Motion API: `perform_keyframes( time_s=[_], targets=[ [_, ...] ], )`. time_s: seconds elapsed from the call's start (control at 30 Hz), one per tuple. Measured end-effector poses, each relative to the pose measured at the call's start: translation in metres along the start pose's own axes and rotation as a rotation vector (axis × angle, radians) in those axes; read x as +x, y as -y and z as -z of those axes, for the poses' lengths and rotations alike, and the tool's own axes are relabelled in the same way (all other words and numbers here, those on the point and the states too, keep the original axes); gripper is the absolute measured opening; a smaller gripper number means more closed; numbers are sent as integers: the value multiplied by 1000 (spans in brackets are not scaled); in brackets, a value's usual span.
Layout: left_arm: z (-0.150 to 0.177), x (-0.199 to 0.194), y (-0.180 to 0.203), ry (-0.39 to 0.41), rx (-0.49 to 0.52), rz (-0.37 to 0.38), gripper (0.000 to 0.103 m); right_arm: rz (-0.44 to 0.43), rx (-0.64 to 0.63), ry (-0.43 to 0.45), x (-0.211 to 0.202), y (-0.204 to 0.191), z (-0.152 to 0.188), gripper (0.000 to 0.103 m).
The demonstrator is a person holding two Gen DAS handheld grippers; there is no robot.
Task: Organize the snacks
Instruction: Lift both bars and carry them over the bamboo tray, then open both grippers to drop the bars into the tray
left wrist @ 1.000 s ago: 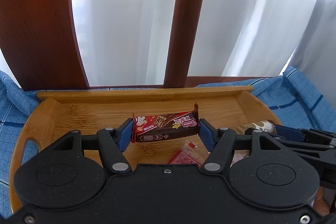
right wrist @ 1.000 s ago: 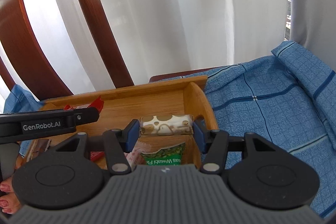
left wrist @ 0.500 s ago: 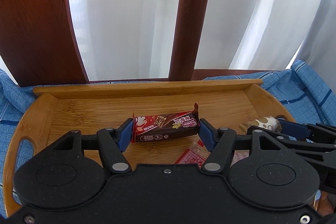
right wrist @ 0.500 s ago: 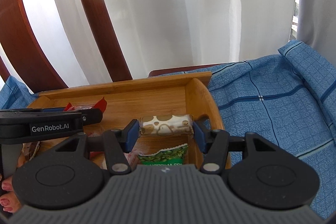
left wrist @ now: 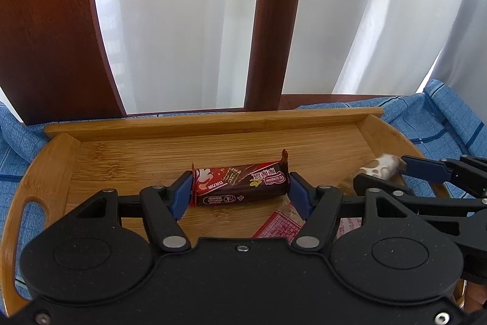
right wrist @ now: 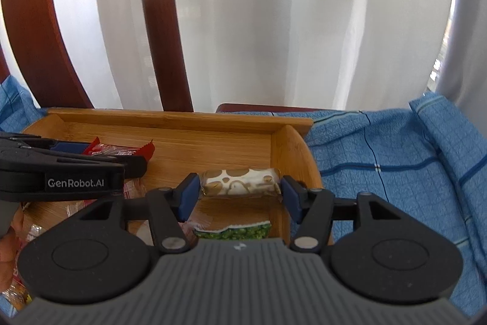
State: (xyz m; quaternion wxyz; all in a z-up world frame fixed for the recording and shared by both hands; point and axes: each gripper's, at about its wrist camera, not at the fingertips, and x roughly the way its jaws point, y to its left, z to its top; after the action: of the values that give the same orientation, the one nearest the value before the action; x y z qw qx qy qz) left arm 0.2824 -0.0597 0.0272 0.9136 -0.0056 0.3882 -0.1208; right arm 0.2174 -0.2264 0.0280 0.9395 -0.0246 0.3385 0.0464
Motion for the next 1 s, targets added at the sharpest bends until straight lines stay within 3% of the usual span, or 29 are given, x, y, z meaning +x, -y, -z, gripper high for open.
perform_keyframes(
  time_s=[0.3, 0.47, 0.7, 1.0],
  targets=[
    [2, 2, 1, 2, 12, -13, 64, -21, 11, -18, 9, -1, -3, 64],
    [2, 1, 0, -1, 4, -12, 67, -32, 29, -20, 11, 2, -3, 70],
    [3, -14, -2, 43, 10, -45, 88, -49, 54, 7, -2, 6, -2, 75],
    [13, -55, -4, 103, 45, -51, 98, -56, 56, 57, -35, 8, 3, 89]
  ],
)
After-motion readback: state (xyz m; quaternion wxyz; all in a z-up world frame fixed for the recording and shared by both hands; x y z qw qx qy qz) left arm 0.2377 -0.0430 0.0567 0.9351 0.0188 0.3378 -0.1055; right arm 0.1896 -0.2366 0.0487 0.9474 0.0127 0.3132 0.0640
